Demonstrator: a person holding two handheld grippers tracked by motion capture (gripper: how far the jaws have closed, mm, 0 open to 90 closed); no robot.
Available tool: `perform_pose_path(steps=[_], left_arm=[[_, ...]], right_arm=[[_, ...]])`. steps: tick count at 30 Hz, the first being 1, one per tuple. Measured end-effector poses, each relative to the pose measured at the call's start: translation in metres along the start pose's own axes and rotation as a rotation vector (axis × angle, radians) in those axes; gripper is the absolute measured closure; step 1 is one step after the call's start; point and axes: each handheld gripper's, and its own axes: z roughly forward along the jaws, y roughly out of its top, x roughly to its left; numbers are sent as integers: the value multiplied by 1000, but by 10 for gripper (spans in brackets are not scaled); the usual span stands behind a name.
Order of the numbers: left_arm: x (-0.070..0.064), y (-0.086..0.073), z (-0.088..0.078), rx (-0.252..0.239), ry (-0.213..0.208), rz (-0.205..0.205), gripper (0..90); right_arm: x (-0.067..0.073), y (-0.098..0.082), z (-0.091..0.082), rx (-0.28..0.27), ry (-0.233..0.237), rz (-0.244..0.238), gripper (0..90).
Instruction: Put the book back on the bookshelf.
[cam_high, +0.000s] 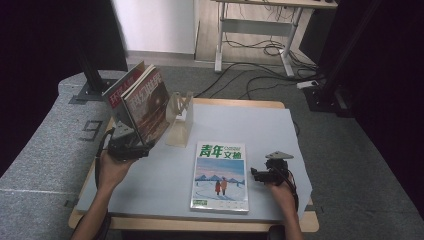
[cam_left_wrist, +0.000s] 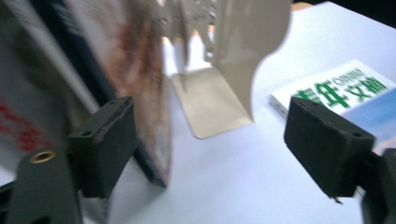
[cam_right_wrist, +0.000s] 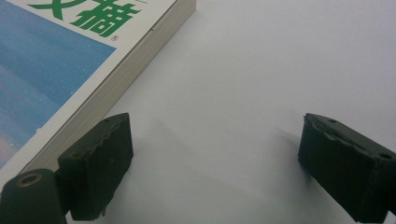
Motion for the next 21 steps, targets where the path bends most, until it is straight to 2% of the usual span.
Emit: perform_pose_path(steps=[6, 10, 14, 21], left_arm=[[-11, -8, 11, 2, -26, 56, 106], [-17, -13, 19, 14, -65, 59, 25], [-25, -20, 28, 45, -91, 82, 0], [-37, -38, 48, 115, -138, 93, 0]], right_arm=[[0, 0, 0, -1, -2, -1, 97], [0, 0, 0, -2, -5, -3, 97], [1, 0, 0, -2, -7, -3, 97], [1, 0, 0, -2, -8, -3, 96]])
